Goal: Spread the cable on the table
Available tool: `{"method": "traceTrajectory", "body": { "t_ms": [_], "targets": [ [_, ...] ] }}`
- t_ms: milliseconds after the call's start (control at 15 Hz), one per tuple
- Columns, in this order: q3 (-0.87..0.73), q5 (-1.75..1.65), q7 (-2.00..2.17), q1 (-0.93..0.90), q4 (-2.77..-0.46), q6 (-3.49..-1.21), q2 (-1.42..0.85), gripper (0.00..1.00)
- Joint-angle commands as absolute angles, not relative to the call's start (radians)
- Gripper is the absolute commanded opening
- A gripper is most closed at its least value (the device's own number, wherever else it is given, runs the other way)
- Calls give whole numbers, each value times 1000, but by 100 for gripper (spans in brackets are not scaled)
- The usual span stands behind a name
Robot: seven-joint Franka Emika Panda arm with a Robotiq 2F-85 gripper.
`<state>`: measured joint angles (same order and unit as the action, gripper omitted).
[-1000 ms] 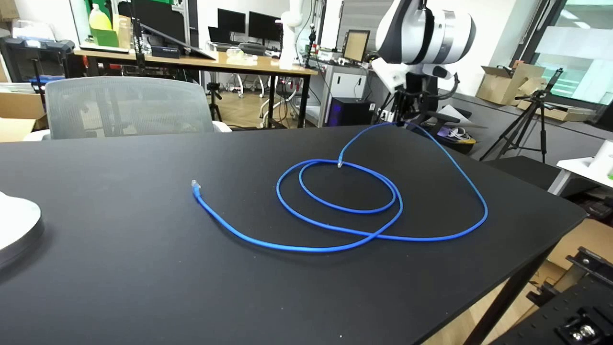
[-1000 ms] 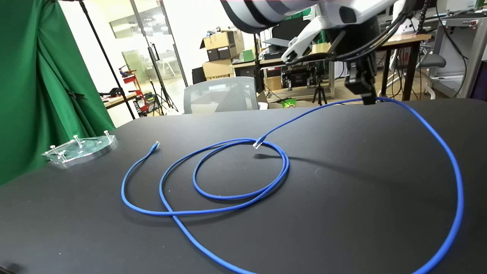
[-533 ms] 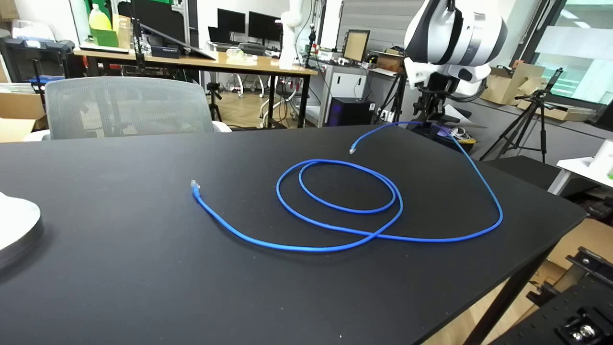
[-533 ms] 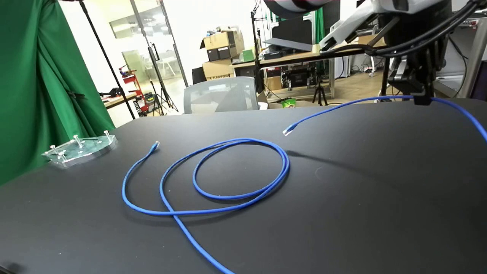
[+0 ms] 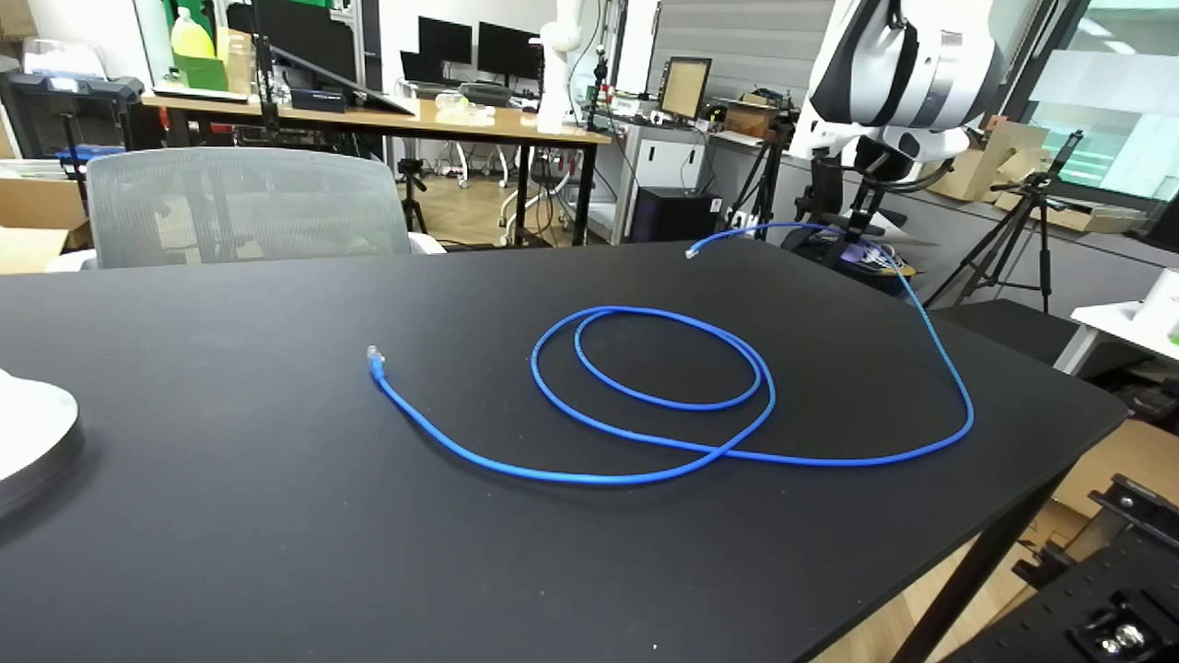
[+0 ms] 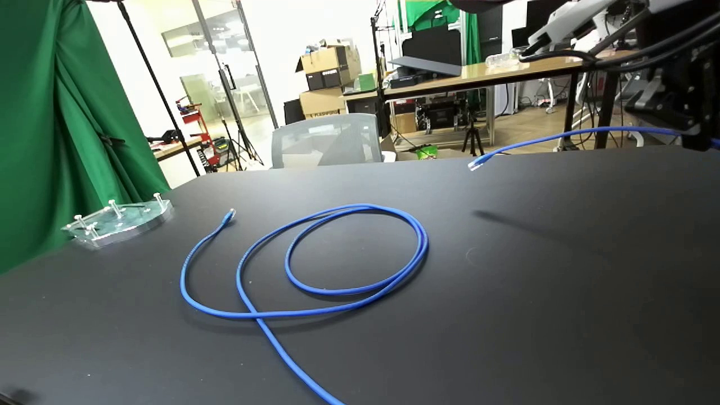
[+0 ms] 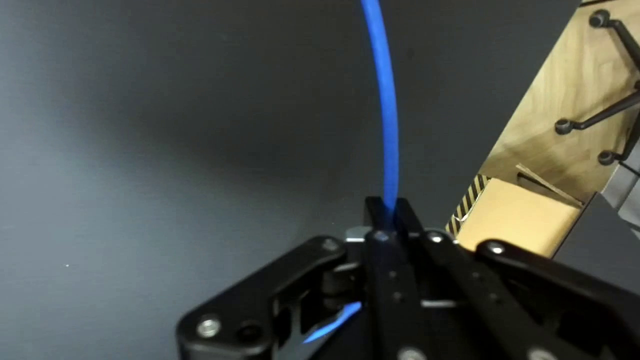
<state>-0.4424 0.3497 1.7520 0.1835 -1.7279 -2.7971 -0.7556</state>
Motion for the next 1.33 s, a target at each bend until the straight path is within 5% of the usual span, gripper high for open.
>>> {"method": "traceTrajectory", "body": {
  "t_ms": [0, 333, 400, 467, 1133, 1267],
  "targets": [
    [-463, 359, 1930, 214, -1618, -2753, -841, 2],
    [-501, 346, 2185, 222, -1520, -2707, -936, 2],
    [-505, 344, 2237, 223, -1505, -2698, -950, 31],
    [-505, 345, 2287, 226, -1492, -2690, -960, 32],
    [-525, 183, 2366, 135, -1533, -2777, -925, 98],
    [-521, 105, 2301, 106, -1559, -2753, -898, 100]
  ]
}}
